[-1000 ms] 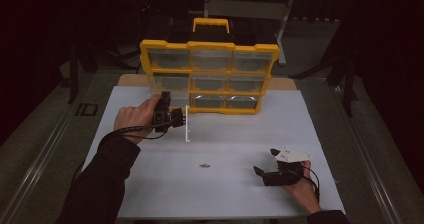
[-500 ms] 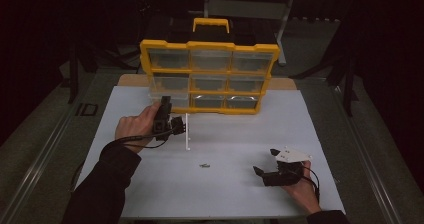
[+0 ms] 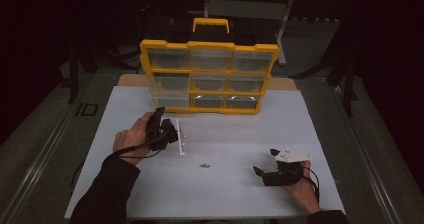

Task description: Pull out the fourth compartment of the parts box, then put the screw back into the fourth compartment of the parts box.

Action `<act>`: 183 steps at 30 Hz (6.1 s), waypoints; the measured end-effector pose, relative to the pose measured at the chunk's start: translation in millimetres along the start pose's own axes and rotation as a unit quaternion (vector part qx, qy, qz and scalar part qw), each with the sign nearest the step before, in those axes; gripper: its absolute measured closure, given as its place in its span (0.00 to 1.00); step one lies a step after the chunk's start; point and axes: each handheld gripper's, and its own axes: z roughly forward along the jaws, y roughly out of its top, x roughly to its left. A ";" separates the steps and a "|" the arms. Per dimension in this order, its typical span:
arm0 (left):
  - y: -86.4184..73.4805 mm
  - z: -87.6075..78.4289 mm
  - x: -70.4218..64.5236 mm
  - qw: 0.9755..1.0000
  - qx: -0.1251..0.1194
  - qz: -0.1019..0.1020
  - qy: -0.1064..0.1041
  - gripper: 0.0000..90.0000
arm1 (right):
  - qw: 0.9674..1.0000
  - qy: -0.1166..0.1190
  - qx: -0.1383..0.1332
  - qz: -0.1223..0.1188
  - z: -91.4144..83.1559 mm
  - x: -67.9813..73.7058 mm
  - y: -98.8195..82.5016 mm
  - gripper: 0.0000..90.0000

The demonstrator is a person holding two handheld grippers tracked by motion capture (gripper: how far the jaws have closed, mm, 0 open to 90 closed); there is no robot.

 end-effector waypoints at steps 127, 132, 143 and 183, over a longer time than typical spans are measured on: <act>-116.5 -16.6 -21.9 0.843 -0.065 -0.480 -0.233 0.01 | 0.973 0.134 0.156 -0.103 159.9 75.0 100.8 0.34; -116.5 -16.5 -21.9 0.843 -0.064 -0.480 -0.234 0.01 | 0.971 0.139 0.162 -0.109 155.0 76.2 101.2 0.51; -115.8 -16.7 -22.4 0.843 -0.064 -0.479 -0.237 0.01 | 0.962 0.142 0.190 -0.133 149.9 82.0 105.5 0.90; -114.9 -16.2 -23.3 0.843 -0.065 -0.476 -0.242 0.01 | 0.942 0.185 0.244 -0.135 137.4 70.1 153.9 0.97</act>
